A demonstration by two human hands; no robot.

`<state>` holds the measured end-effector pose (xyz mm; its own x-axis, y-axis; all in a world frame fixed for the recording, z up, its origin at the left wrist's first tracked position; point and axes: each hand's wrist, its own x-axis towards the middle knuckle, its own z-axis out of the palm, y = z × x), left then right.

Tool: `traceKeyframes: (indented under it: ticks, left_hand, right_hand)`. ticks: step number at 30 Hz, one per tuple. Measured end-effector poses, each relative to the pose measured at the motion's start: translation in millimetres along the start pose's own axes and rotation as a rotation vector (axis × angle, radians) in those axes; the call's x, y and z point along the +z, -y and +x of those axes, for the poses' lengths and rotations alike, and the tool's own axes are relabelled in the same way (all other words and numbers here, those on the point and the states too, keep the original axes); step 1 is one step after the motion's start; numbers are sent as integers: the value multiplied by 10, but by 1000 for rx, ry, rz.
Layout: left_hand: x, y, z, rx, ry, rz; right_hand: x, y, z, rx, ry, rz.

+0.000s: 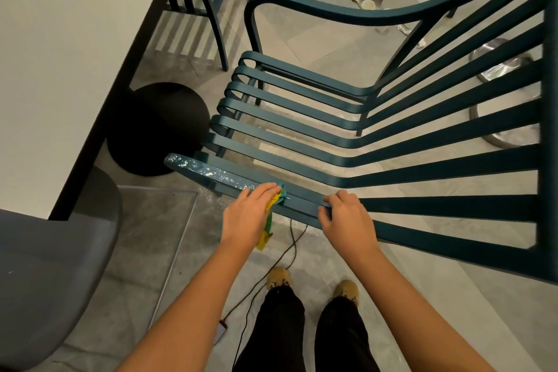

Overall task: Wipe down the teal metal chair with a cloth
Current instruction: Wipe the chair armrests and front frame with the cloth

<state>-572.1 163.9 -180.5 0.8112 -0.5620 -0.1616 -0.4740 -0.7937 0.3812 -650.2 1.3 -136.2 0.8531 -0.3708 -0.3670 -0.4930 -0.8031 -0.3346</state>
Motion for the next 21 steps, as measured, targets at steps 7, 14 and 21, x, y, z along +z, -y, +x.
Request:
traceKeyframes:
  ticks: [7, 14, 21]
  left_hand:
    - [68, -317, -40, 112, 32, -66]
    - [63, -251, -19, 62, 46, 3]
    - [-140, 109, 54, 61, 33, 101]
  right_hand:
    - [151, -34, -19, 57, -45, 66]
    - [157, -39, -20, 65, -60, 100]
    - [156, -47, -12, 76, -55, 119]
